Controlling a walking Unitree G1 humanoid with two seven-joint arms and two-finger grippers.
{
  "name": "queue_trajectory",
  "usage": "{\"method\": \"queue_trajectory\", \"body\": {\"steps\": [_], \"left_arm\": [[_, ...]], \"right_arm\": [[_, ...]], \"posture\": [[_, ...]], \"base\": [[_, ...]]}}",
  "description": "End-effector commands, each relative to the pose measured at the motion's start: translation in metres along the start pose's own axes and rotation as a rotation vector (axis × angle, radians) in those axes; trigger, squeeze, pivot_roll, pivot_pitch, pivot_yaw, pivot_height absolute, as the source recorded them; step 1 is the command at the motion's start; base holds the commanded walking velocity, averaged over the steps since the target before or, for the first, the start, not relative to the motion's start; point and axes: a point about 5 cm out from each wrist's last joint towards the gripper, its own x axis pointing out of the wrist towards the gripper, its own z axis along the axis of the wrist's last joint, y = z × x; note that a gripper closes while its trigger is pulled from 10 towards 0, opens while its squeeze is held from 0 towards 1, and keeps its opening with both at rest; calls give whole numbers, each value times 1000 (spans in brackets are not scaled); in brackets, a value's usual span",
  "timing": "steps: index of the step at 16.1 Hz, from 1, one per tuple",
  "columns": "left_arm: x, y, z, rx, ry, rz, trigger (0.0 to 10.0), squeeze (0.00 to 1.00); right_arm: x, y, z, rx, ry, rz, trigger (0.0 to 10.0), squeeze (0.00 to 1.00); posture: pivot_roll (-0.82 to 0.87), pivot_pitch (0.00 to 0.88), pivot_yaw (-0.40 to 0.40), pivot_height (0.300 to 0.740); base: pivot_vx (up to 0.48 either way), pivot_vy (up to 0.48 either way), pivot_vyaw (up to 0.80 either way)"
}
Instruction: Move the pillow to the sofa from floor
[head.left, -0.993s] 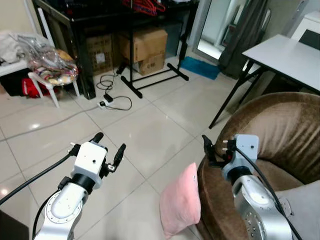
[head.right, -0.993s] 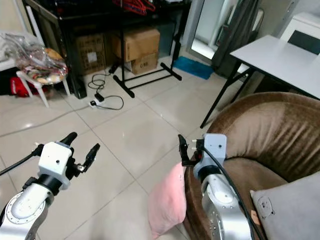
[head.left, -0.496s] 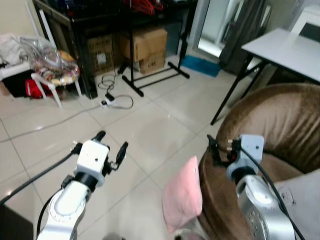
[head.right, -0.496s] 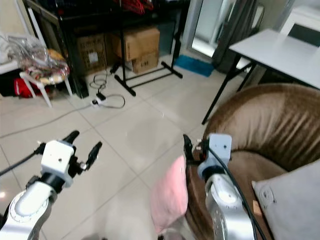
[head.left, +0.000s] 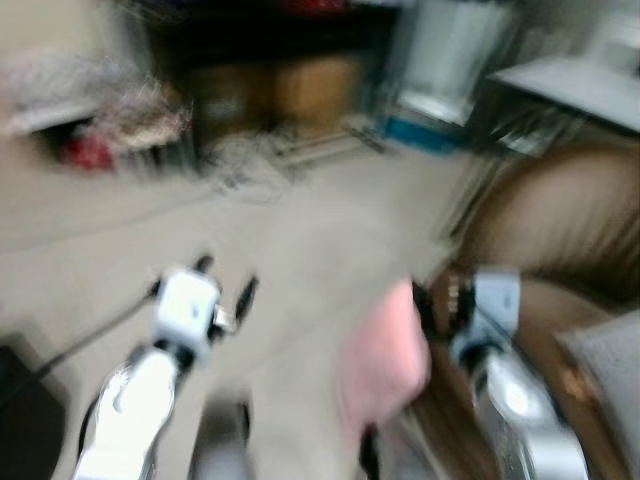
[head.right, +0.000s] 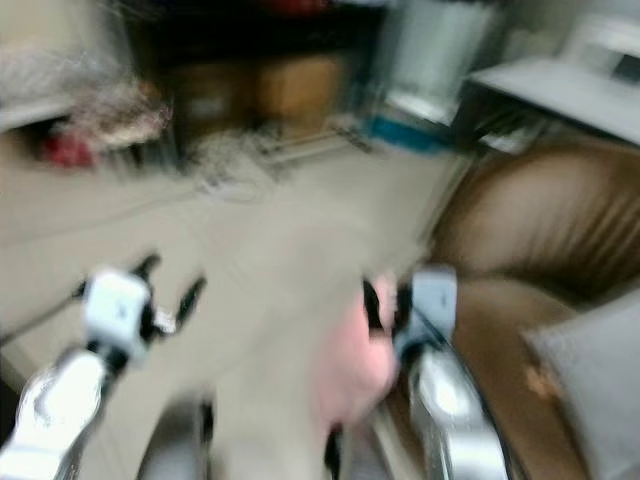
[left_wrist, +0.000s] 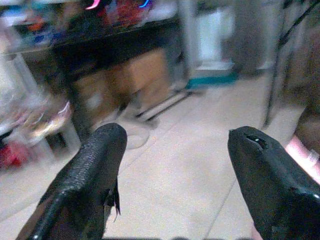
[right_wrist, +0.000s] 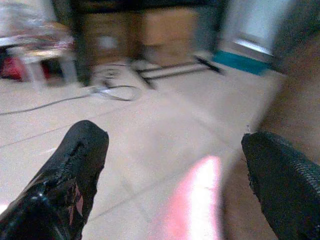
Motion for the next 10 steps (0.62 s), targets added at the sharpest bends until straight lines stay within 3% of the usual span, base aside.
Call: {"method": "queue_trajectory", "body": {"steps": [1, 10], "left_arm": [[2, 0, 2, -7, -7, -6, 10000, 0], [1, 8, 5, -7, -35, 55, 10000, 0]], "right_arm": [[-1, 2, -1, 11, 3, 7, 10000, 0], [0, -6, -6, 12, 10, -38, 10000, 0]], "posture": [[27, 0, -80, 598], [27, 0, -80, 598]], "base": [[0, 0, 0], [250, 0, 0]]}}
